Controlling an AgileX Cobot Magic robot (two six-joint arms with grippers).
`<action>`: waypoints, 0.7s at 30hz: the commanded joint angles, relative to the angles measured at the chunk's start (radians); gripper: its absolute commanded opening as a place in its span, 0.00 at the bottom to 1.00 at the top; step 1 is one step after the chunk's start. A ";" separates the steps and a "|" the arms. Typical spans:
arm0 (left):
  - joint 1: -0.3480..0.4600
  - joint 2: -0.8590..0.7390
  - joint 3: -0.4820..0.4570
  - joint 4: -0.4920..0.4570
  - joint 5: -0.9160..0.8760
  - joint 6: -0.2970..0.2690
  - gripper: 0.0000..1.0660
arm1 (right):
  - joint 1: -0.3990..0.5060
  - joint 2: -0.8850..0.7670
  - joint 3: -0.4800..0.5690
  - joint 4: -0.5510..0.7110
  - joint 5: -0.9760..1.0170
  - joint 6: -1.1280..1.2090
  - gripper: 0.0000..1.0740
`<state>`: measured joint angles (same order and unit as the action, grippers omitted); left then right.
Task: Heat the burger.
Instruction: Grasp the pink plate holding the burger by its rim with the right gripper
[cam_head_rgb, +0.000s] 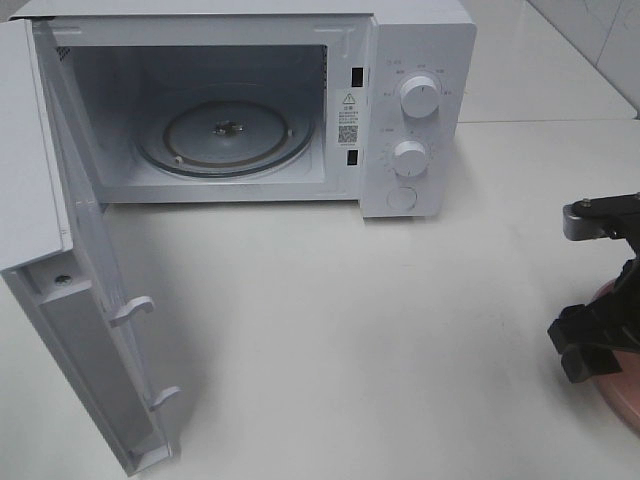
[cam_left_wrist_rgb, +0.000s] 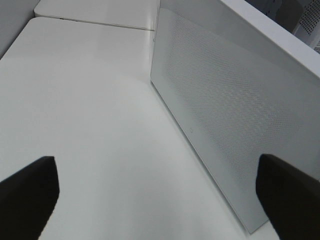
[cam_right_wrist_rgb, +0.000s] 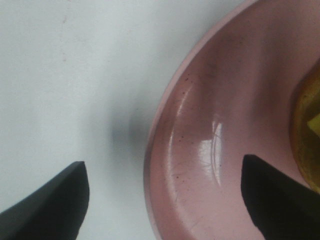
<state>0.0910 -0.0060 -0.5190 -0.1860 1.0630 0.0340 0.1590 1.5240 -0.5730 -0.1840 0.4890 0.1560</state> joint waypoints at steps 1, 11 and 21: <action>0.002 -0.001 0.003 -0.004 -0.002 0.001 0.94 | -0.019 0.039 0.003 -0.009 -0.022 -0.003 0.72; 0.002 -0.001 0.003 -0.004 -0.002 0.001 0.94 | -0.019 0.139 0.001 -0.011 -0.084 -0.003 0.71; 0.002 -0.001 0.003 -0.004 -0.002 0.001 0.94 | -0.019 0.185 0.001 -0.024 -0.103 -0.003 0.71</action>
<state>0.0910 -0.0060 -0.5190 -0.1860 1.0630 0.0340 0.1460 1.6940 -0.5760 -0.2090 0.3950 0.1560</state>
